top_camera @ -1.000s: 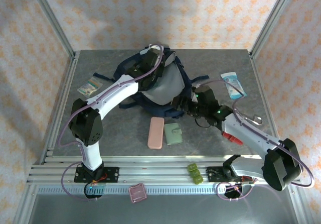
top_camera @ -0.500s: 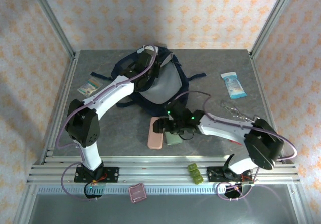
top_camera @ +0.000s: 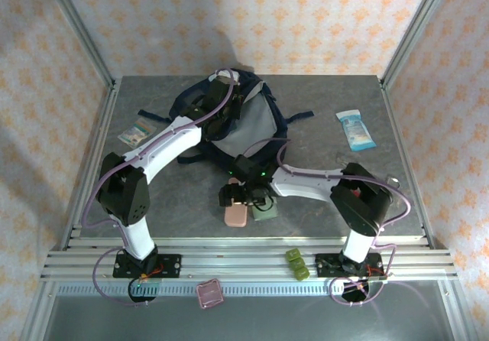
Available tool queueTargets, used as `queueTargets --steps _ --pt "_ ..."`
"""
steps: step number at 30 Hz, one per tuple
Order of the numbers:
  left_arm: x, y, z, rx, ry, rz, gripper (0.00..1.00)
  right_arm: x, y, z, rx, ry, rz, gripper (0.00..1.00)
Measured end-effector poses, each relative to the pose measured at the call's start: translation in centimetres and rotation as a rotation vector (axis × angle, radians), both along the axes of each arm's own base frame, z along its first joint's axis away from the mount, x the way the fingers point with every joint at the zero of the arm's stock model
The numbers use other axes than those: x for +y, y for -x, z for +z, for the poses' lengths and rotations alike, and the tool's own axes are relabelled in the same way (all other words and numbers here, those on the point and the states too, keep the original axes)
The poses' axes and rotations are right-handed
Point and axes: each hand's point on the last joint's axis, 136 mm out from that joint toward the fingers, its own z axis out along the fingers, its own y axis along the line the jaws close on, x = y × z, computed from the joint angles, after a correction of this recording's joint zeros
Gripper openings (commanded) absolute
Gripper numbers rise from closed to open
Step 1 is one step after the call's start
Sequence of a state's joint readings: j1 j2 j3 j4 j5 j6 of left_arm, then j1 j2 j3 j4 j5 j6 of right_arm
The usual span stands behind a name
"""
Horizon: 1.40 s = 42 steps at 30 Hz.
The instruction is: Pack the student bag
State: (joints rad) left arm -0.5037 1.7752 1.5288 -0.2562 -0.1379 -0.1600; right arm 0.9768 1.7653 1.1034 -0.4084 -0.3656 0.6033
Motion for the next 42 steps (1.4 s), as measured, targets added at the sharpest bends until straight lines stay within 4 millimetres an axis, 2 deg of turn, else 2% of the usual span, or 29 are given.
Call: queueTargets --steps 8,11,19,23,27,33,36,39,42 --pt "0.0 0.0 0.0 0.0 0.0 0.0 0.0 3.5 -1.6 -0.5 -0.107 0.11 0.059 0.88" --pt "0.0 0.0 0.0 0.001 0.001 0.0 0.0 4.0 -1.6 -0.9 -0.158 0.159 0.087 0.88" --pt "0.0 0.0 0.0 0.001 0.0 0.0 0.0 2.3 -0.4 -1.8 -0.202 0.261 0.138 0.89" --pt "0.0 0.0 0.0 0.001 0.001 -0.001 0.0 1.4 1.3 -2.2 -0.198 0.291 0.169 0.87" --pt "-0.1 0.0 0.0 0.002 0.003 -0.002 0.0 1.2 2.3 -2.5 -0.209 0.307 0.195 0.81" --pt "-0.1 0.0 0.0 0.003 0.008 0.001 0.0 0.6 2.6 -2.3 -0.212 0.302 0.192 0.52" --pt "-0.1 0.0 0.0 0.003 0.008 0.001 0.0 0.0 2.9 -2.0 -0.216 0.303 0.202 0.44" --pt "0.0 0.0 0.0 0.004 0.007 0.001 0.0 -0.4 3.1 -0.2 -0.239 0.266 0.203 0.41" --pt "0.0 0.0 0.2 0.006 0.006 0.002 0.0 -0.9 3.2 3.3 -0.289 0.188 0.196 0.4"
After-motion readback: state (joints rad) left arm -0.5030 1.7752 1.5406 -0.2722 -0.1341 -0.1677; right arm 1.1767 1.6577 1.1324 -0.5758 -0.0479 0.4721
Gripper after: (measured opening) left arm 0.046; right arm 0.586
